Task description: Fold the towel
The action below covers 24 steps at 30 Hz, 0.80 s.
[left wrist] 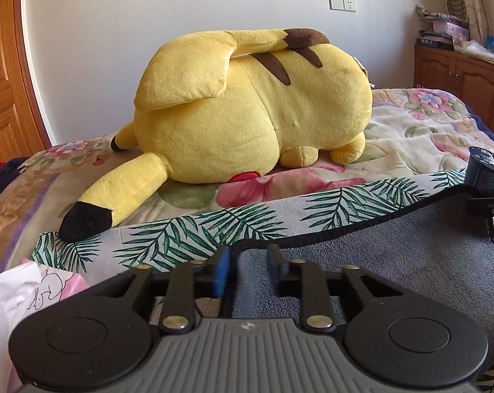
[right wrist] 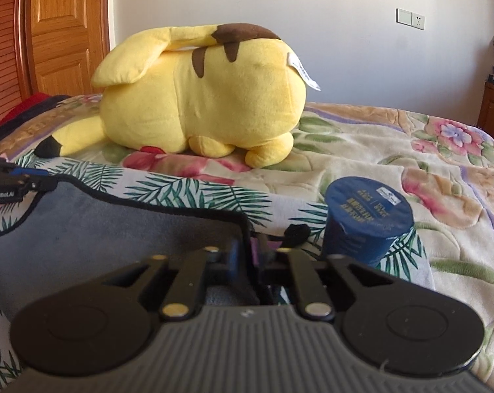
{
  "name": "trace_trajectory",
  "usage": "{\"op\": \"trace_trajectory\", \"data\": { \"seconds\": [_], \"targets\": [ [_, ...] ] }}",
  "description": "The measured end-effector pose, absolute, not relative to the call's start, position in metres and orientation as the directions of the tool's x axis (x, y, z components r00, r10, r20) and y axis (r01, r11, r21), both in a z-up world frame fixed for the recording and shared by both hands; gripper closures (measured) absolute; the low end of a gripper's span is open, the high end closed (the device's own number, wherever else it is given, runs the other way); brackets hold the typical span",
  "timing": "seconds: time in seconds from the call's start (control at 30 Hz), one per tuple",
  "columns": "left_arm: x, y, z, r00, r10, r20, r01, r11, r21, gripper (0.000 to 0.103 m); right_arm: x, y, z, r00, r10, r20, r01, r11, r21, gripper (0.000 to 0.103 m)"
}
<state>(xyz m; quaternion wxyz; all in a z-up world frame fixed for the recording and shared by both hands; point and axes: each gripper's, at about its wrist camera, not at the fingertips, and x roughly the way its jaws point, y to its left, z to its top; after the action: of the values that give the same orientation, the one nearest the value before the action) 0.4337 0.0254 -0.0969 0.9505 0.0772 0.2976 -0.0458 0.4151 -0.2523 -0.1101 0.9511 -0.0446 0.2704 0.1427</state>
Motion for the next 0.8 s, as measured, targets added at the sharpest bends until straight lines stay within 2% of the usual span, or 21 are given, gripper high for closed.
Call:
{"op": "trace_trajectory", "data": {
  "seconds": [0.03, 0.07, 0.3, 0.8],
  "targets": [
    [0.431, 0.026, -0.096, 0.818, -0.044, -0.574, 0.134, 0.984, 0.115, 0.086, 0.414, -0.253, -0.109, 0.817, 0.242, -0.523, -0.289, 0.957, -0.007, 0.057],
    [0.428, 0.026, -0.095, 0.819, -0.05, -0.572, 0.136, 0.985, 0.109, 0.086, 0.412, -0.254, -0.108, 0.819, 0.242, -0.52, -0.284, 0.959, 0.0, 0.055],
    [0.4, 0.025, -0.074, 0.818, -0.077, -0.57, 0.148, 0.986, 0.079, 0.075, 0.386, -0.257, -0.09, 0.806, 0.279, -0.521, -0.304, 0.952, 0.039, 0.056],
    [0.315, 0.023, -0.003, 0.827, -0.095, -0.555, 0.159, 0.985, 0.07, 0.07, 0.295, -0.257, -0.007, 0.831, 0.3, -0.468, -0.33, 0.944, 0.019, 0.056]
  ]
}}
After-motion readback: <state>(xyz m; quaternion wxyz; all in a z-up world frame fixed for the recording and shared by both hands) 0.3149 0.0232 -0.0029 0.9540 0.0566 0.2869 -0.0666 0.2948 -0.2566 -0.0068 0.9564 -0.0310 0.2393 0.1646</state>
